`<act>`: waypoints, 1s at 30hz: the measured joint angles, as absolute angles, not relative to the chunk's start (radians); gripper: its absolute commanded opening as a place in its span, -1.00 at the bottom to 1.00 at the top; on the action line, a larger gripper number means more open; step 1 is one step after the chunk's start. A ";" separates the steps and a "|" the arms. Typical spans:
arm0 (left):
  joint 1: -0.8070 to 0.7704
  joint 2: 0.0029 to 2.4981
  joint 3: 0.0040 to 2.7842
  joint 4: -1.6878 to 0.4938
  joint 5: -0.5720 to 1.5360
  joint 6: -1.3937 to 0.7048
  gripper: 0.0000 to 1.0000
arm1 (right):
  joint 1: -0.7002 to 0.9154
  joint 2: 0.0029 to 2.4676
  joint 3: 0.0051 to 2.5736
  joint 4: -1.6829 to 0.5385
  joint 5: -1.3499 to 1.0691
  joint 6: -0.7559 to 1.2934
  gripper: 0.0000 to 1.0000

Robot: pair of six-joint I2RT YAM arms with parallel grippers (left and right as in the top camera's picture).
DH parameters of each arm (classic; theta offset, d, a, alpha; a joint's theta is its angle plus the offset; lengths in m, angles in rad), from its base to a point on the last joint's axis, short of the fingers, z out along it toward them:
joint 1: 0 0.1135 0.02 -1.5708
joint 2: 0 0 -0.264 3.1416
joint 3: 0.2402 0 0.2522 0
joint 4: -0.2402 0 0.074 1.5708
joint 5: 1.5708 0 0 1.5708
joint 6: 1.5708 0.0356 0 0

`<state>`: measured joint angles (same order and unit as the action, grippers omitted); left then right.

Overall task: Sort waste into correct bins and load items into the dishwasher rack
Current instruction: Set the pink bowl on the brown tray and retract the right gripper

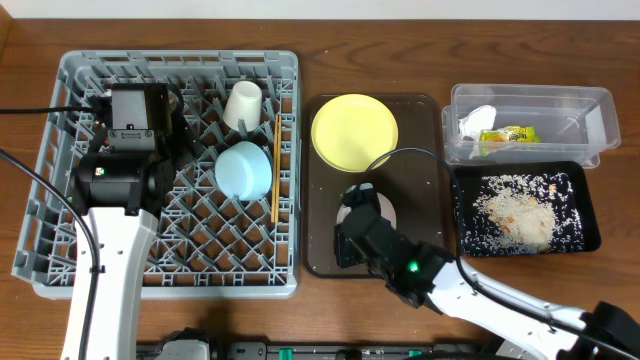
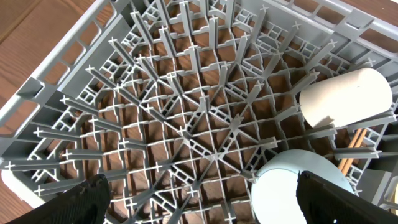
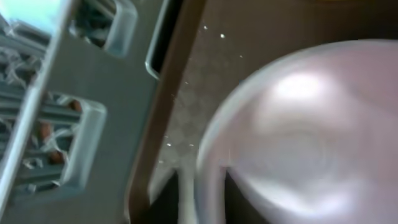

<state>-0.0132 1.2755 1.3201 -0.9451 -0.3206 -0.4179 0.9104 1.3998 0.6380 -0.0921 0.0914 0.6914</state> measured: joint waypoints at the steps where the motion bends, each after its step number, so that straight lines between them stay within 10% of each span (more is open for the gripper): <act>1: -0.013 1.275 1.320 -0.945 -0.321 -0.418 0.93 | 0.910 1.400 0.638 -0.093 0.093 0.685 -0.01; 8: -0.013 1.276 1.320 -0.945 -0.321 -0.418 0.93 | 0.910 1.370 0.677 -0.179 0.101 0.664 0.82; 19: -0.013 1.275 1.320 -0.945 -0.320 -0.418 0.93 | 0.696 1.129 1.081 -0.920 0.202 0.550 0.99; 30: -0.013 1.276 1.320 -0.945 -0.321 -0.418 0.93 | 0.479 0.941 1.126 -1.146 0.314 0.488 0.99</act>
